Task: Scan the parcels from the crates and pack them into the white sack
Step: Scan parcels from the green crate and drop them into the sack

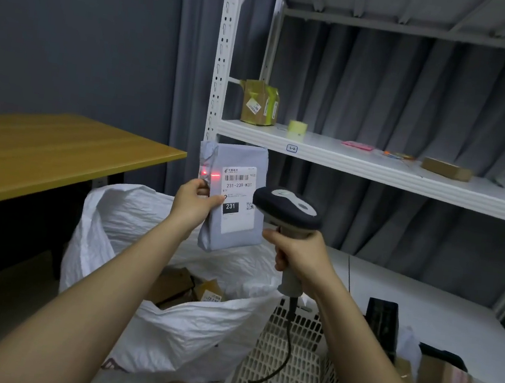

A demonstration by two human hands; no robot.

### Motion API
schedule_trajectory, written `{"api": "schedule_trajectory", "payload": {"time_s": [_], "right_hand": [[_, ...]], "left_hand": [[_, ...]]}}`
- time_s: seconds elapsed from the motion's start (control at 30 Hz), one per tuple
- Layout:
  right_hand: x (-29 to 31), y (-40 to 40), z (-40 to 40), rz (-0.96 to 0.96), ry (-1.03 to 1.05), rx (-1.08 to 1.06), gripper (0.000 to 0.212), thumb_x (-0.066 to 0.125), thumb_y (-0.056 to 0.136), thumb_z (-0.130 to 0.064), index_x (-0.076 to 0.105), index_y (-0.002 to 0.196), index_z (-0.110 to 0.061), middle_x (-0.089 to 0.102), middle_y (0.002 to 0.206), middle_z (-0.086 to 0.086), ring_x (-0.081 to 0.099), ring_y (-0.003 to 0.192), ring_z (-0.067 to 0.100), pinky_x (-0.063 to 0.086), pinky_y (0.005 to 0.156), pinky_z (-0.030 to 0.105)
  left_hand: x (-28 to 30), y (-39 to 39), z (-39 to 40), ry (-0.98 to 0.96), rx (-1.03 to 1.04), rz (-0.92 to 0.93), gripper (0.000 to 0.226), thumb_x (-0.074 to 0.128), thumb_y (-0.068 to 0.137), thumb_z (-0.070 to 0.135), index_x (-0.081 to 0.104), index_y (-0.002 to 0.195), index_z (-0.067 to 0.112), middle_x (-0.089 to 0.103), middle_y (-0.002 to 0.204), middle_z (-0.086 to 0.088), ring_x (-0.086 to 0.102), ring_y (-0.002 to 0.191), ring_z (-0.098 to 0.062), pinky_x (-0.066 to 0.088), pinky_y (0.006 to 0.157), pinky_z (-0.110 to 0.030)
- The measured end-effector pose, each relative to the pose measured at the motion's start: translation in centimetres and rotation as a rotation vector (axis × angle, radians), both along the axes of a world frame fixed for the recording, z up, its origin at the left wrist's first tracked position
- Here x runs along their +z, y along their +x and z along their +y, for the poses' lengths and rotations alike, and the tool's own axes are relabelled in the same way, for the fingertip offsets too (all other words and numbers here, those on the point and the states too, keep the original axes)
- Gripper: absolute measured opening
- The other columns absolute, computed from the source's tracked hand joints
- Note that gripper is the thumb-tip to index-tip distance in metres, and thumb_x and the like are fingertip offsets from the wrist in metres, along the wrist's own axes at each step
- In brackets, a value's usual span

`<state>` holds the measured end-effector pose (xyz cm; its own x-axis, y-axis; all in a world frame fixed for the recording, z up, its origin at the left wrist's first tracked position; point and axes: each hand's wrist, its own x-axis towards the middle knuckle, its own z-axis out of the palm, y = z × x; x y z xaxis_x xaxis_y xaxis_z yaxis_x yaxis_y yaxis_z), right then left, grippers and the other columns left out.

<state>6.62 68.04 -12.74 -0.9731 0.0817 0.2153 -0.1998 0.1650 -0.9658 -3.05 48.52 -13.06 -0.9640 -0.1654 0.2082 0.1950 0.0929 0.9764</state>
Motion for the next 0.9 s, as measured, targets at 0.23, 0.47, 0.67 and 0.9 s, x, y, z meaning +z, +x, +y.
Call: {"api": "schedule_trajectory", "payload": {"time_s": [0.23, 0.47, 0.67, 0.9], "right_hand": [[-0.7, -0.5, 1.0, -0.052, 0.019, 0.018, 0.016, 0.074, 0.080, -0.013, 0.061, 0.073, -0.005, 0.049, 0.055, 0.010, 0.046, 0.049, 0.018, 0.044, 0.053, 0.031], [-3.5, -0.9, 3.5, -0.096, -0.124, -0.040, 0.014, 0.075, 0.083, -0.015, 0.062, 0.083, -0.008, 0.048, 0.055, 0.007, 0.044, 0.048, 0.019, 0.043, 0.050, 0.030], [-6.4, 0.2, 6.7, -0.104, -0.176, -0.112, 0.023, 0.065, 0.089, -0.012, 0.053, 0.106, -0.003, 0.058, 0.067, 0.009, 0.052, 0.053, 0.018, 0.048, 0.056, 0.033], [-10.0, 2.6, 10.5, -0.111, -0.394, -0.191, 0.033, 0.046, 0.086, -0.020, 0.045, 0.119, -0.013, 0.064, 0.107, 0.019, 0.062, 0.080, 0.024, 0.053, 0.077, 0.042]], "left_hand": [[-1.6, -0.5, -0.6, -0.090, 0.032, -0.024, 0.021, 0.070, 0.083, 0.011, 0.058, 0.101, 0.010, 0.065, 0.101, -0.005, 0.062, 0.095, -0.022, 0.054, 0.087, -0.043], [-6.0, -1.8, -2.5, -0.569, 0.150, -0.272, 0.067, 0.061, 0.090, 0.016, 0.025, 0.146, 0.007, 0.036, 0.145, -0.016, 0.039, 0.130, -0.037, 0.038, 0.101, -0.042], [-5.3, 1.2, 3.0, -0.519, -0.101, -0.014, 0.052, 0.057, 0.093, 0.017, 0.041, 0.142, 0.011, 0.041, 0.147, -0.007, 0.037, 0.136, -0.022, 0.029, 0.110, -0.031], [-7.4, 8.3, 15.5, -0.316, -0.614, 0.030, 0.031, 0.053, 0.096, 0.021, 0.057, 0.127, 0.018, 0.061, 0.118, 0.007, 0.058, 0.110, -0.005, 0.043, 0.093, -0.013]]}}
